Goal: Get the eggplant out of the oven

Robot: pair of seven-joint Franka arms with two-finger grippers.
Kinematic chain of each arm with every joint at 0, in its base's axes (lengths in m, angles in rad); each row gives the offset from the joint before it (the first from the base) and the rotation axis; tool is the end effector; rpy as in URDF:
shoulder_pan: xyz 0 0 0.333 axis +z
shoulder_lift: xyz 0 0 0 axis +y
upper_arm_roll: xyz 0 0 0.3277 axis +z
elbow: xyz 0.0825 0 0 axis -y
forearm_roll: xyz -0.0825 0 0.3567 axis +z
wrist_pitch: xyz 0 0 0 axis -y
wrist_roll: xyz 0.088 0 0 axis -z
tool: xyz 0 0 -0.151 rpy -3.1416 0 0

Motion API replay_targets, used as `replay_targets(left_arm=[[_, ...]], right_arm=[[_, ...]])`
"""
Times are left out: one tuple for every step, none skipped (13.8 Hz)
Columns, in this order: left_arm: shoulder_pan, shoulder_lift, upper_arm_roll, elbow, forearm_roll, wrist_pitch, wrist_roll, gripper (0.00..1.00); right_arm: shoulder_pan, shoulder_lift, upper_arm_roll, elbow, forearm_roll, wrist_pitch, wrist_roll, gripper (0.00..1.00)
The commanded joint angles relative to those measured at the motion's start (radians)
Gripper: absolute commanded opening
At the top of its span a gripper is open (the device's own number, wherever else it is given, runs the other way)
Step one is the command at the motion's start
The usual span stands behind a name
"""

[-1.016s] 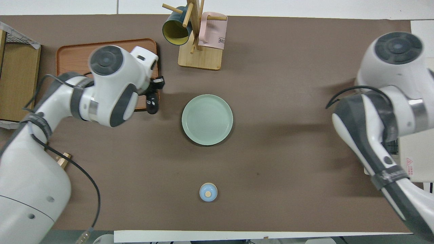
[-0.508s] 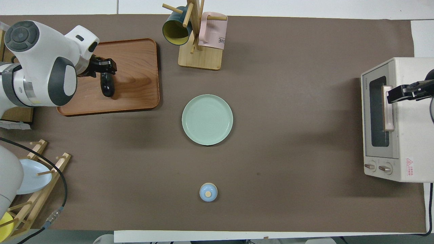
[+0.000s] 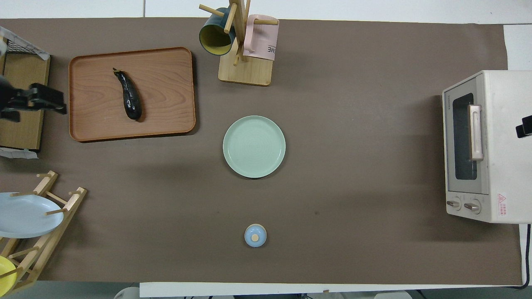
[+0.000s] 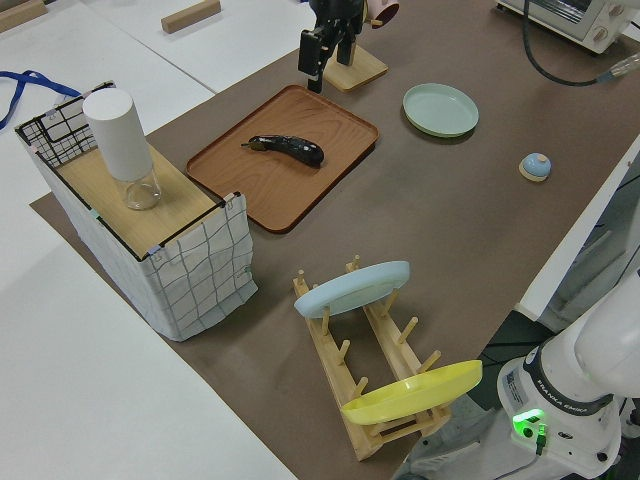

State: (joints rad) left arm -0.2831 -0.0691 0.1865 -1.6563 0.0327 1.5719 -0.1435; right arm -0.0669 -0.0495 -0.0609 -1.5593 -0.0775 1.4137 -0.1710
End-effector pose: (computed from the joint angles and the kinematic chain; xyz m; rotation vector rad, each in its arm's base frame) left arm 0.5021 -0.0406 0.5893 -3.1190 -0.0718 0.0218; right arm 0.4846 -0.0758 0.6101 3.0779 0.0538 -0.1635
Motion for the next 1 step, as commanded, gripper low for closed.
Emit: replay_targets(left_arm=[[0.005, 0.037, -0.004, 0.114, 0.018, -0.087, 0.057, 1.0]], right_arm=[[0.067, -0.015, -0.074, 0.004, 0.021, -0.019, 0.002, 1.0]])
